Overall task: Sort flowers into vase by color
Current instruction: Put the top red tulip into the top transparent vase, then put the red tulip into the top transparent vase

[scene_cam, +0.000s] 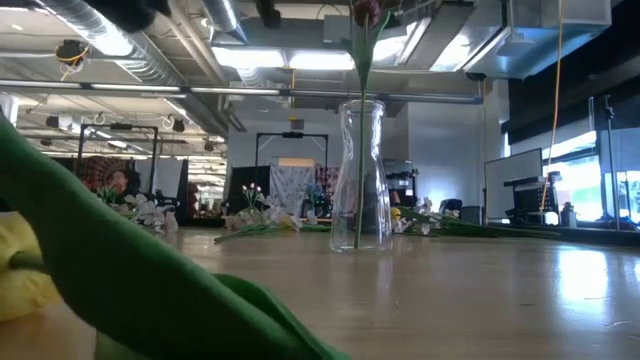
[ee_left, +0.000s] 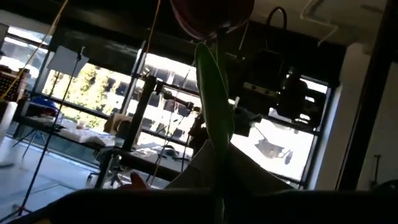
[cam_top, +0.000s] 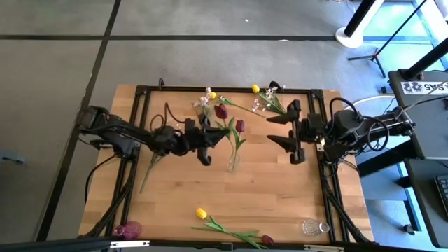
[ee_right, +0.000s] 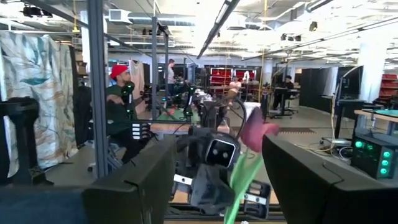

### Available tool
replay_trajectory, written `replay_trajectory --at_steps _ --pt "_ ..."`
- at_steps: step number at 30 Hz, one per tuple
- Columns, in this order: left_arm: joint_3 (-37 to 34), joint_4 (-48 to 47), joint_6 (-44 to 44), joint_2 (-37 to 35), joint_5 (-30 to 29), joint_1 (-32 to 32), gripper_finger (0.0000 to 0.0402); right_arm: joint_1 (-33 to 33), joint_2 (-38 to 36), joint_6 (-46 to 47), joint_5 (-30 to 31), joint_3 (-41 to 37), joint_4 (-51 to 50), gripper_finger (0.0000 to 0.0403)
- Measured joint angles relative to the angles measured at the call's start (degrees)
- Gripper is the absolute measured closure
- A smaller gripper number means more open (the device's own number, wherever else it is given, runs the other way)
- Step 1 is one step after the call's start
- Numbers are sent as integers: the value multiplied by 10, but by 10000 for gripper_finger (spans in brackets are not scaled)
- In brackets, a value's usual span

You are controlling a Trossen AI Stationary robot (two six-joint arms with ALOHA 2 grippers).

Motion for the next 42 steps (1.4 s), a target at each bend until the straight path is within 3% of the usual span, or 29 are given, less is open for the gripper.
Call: replay_trajectory --at_steps 7,10,14,21,28,37,42 --pt "0 14 -17 38 9 11 398 -1 0 0 0 0 0 166" --pt "0 -33 -17 39 10 8 390 -1 0 0 0 0 -6 166" --pt "0 -114 -17 39 10 9 371 -1 0 -1 -13 0 -13 166" --pt "1 -151 13 31 30 6 316 -1 -2 -18 -21 0 -14 166" --pt "2 -311 32 -52 31 8 261 -1 -17 -33 -26 0 -12 166" --pt "3 -597 -14 -212 12 2 250 -2 -50 -66 16 0 -55 166" --pt "3 -680 -92 -239 -32 -82 250 -2 -57 -84 33 0 -85 166"
